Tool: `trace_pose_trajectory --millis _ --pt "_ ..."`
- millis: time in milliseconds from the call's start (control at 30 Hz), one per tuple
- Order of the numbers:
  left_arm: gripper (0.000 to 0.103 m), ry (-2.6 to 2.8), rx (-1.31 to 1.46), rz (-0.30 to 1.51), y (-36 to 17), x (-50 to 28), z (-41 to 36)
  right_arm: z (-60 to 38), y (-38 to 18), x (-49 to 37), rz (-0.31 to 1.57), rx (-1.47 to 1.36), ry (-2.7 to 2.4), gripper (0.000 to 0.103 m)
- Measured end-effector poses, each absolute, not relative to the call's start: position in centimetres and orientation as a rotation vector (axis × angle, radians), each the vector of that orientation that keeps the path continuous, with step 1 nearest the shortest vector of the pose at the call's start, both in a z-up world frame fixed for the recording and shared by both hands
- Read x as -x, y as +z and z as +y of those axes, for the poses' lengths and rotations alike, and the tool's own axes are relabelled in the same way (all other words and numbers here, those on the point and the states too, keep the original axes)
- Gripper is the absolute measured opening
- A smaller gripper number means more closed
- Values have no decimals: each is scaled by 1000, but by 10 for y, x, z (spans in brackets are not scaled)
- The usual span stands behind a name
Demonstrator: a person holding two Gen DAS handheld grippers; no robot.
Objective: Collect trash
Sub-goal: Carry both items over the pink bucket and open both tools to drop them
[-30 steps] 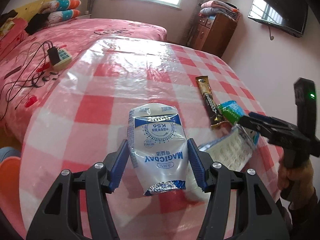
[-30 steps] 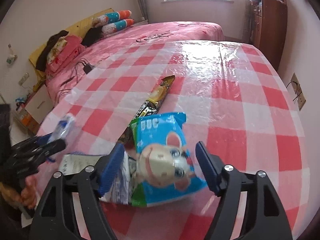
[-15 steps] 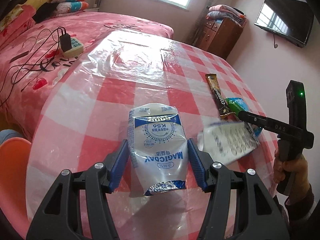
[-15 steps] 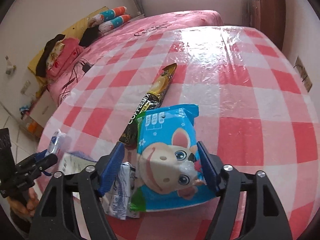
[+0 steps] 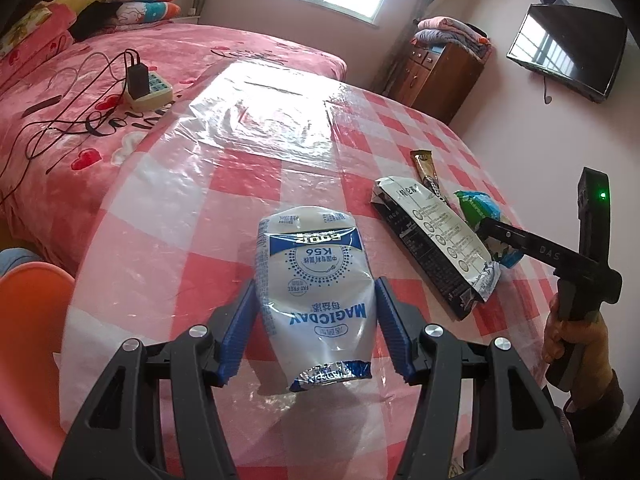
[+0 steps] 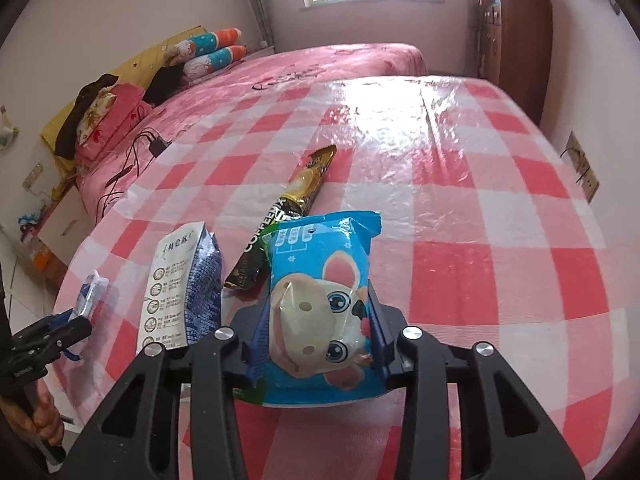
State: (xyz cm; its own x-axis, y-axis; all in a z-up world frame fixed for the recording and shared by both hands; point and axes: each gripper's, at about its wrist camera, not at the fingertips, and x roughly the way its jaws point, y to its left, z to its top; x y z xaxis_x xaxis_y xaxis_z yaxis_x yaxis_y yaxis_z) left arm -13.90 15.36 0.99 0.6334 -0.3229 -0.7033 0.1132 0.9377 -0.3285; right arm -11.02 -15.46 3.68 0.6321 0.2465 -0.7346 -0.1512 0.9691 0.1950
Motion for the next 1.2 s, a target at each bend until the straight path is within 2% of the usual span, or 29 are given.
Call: trace_pose_trajectory --millis 567,800,1200 --pt "60 -228 323 798 19 158 189 -106 91 125 778 -100 342 40" --pt "60 -175 359 776 22 171 220 -41 101 127 811 -104 513 40" --pt "60 15 422 790 9 205 294 91 86 132 919 -62 806 41"
